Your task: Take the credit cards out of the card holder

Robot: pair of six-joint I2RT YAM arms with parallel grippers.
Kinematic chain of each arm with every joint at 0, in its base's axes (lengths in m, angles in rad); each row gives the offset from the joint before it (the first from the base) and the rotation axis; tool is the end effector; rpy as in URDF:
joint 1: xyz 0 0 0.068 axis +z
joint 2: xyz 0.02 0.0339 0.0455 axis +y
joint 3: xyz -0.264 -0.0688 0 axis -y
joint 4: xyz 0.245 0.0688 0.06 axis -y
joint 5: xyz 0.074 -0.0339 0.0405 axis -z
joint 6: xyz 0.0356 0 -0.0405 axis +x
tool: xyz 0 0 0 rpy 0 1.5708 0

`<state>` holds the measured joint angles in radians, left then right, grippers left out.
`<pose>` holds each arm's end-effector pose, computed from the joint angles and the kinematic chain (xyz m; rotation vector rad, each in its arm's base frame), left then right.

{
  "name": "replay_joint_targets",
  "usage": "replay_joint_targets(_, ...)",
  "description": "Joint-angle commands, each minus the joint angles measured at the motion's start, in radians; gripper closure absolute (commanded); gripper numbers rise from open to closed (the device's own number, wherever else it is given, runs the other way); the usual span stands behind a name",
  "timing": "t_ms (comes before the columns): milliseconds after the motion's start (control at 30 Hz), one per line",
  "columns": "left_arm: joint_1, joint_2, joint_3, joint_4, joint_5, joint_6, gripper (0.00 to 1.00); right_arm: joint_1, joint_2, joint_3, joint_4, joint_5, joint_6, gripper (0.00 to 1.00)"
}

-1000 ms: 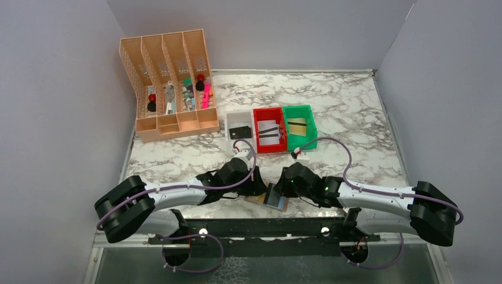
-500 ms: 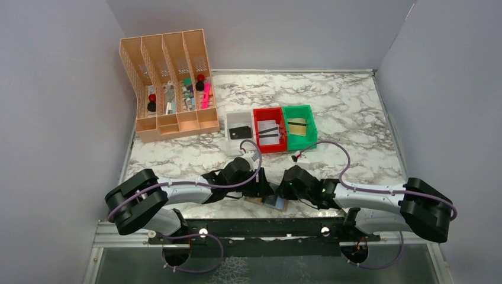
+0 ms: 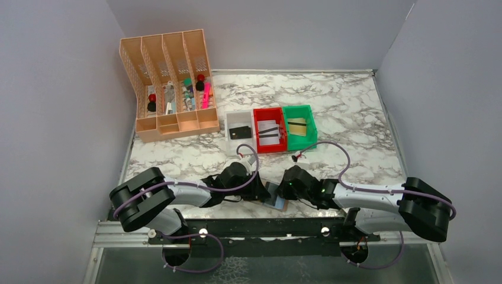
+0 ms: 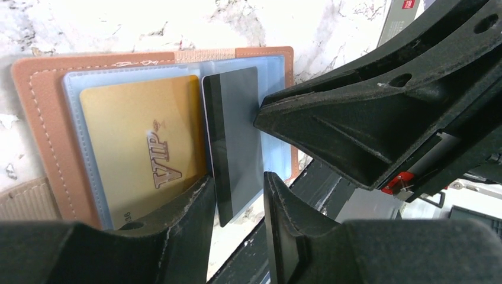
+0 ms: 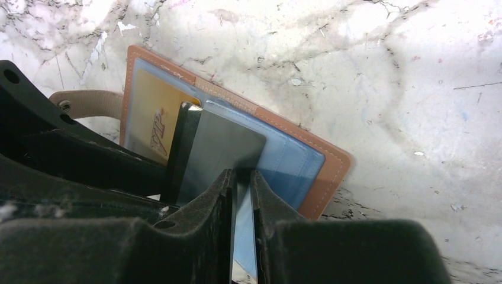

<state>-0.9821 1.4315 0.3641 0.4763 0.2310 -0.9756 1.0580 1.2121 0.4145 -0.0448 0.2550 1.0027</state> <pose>0.1289 -0.2077 0.1287 0.1616 2.4812 -1.2588 0.1126 0.1817 0.1463 0.0526 2.4829 0.6472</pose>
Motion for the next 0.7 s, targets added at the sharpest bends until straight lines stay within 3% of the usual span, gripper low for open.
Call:
replay_joint_targets(0, -0.003, -0.046, -0.028, 0.043, -0.030, -0.024, 0.63, -0.003, 0.036, -0.032, -0.094, 0.030, 0.004, 0.81)
replay_joint_targets(100, -0.004, -0.073, -0.044, 0.044, -0.048, -0.030, 0.68, -0.003, 0.038, -0.031, -0.098, 0.033, 0.004, 0.81)
replay_joint_targets(400, -0.003, -0.065, -0.025, 0.044, -0.016, -0.010, 0.99, -0.003, 0.047, -0.022, -0.104, 0.033, 0.001, 0.82)
replay_joint_targets(667, 0.005, -0.127, -0.054, 0.029, -0.047, 0.004, 1.00, -0.003, 0.043, -0.014, -0.148, 0.063, 0.006, 0.82)
